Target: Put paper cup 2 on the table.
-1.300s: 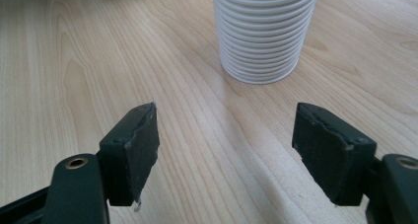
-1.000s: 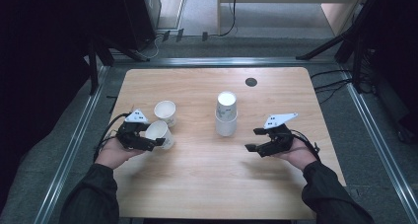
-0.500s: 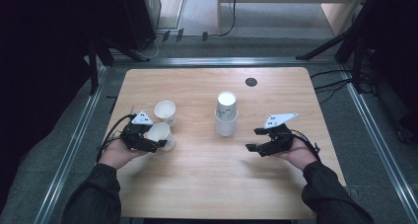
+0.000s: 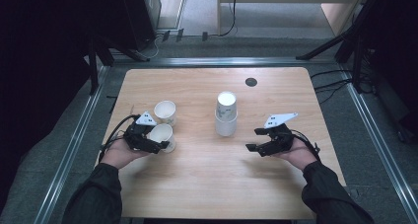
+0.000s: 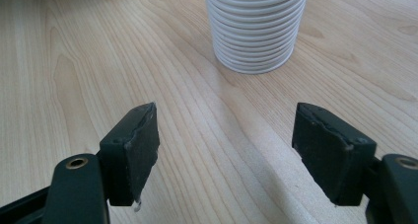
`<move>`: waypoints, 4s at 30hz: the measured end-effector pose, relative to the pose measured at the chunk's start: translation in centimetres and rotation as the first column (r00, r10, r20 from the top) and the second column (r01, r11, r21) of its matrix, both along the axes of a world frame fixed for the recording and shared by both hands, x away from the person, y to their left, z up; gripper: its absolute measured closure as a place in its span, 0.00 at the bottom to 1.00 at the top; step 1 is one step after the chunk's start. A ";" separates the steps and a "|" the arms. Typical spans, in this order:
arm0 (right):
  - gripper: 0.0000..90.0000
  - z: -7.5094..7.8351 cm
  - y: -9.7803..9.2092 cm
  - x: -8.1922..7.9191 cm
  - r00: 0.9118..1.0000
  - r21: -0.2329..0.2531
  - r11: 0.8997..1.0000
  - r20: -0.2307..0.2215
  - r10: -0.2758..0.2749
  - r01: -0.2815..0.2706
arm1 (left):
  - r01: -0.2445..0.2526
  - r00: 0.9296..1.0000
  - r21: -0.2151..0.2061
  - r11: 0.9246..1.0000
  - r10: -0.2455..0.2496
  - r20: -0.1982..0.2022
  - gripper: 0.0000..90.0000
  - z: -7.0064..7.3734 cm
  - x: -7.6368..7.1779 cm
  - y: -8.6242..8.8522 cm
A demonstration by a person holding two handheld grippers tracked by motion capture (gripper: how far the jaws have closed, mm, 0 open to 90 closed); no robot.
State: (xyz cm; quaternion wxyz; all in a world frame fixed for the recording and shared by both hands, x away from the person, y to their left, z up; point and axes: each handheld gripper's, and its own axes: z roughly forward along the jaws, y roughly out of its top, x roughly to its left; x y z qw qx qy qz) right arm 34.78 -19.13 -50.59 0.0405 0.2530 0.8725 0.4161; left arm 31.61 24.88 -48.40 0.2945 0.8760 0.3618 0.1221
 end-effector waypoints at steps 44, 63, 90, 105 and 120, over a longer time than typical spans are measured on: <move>0.29 0.1 -0.2 0.1 1.000 0.007 1.000 -0.001 -0.005 0.005 | -0.005 0.998 -0.191 0.982 0.016 0.053 0.15 2.4 -0.7 1.5; 0.29 0.1 -0.5 0.1 1.000 0.011 1.000 -0.001 -0.011 0.011 | -0.013 0.995 -0.281 0.960 0.040 0.092 0.15 3.8 -1.2 3.0; 0.29 0.8 -3.4 0.0 0.991 0.044 0.993 0.071 -0.111 0.108 | -0.195 0.962 -0.275 0.941 0.238 0.133 0.18 3.0 -1.3 7.9; 0.27 0.8 -4.8 0.3 0.979 0.053 0.983 0.101 -0.179 0.175 | -0.248 0.951 -0.237 0.939 0.283 0.123 0.18 1.7 -1.0 8.8; 0.27 1.1 -5.8 0.5 0.967 0.069 0.974 0.127 -0.222 0.214 | -0.271 0.945 -0.234 0.934 0.304 0.118 0.18 1.4 -0.9 9.0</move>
